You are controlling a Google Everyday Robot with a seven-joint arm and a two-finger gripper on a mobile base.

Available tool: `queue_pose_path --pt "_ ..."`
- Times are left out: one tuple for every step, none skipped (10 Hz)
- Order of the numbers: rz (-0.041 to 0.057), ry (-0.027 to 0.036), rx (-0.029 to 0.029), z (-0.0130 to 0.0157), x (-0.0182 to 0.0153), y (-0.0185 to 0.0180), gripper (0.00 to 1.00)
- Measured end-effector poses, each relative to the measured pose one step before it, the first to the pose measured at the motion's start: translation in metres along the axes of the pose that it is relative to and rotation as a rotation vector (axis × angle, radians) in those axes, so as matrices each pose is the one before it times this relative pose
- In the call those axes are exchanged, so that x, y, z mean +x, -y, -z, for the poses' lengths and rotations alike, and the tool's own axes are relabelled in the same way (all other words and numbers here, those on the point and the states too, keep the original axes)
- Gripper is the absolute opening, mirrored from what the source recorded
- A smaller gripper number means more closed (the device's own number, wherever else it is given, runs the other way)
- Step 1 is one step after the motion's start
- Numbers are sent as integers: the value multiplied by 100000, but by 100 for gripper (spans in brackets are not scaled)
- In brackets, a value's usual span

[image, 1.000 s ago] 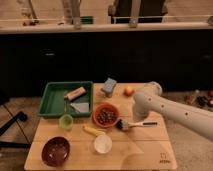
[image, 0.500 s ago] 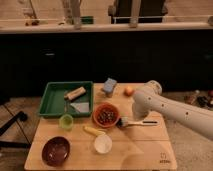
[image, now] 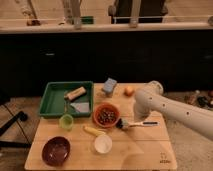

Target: Wipe purple bowl with brush

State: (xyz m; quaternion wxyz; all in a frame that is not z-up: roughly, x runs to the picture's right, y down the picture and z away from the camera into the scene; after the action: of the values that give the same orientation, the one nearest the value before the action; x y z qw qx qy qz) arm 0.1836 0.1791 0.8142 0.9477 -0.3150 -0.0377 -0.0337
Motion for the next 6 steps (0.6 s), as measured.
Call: queue_pose_path --pt "-625 101 -408 -134 89 -130 80" --pt "-812 182 -581 -244 241 -161 80" --pt "-885 235 -666 -316 306 -168 80" --pt "-300 393 -553 -264 230 -131 80" --pt "-403 702 -941 -406 432 -219 80" --pt "-271 669 -867 -390 415 -149 80"
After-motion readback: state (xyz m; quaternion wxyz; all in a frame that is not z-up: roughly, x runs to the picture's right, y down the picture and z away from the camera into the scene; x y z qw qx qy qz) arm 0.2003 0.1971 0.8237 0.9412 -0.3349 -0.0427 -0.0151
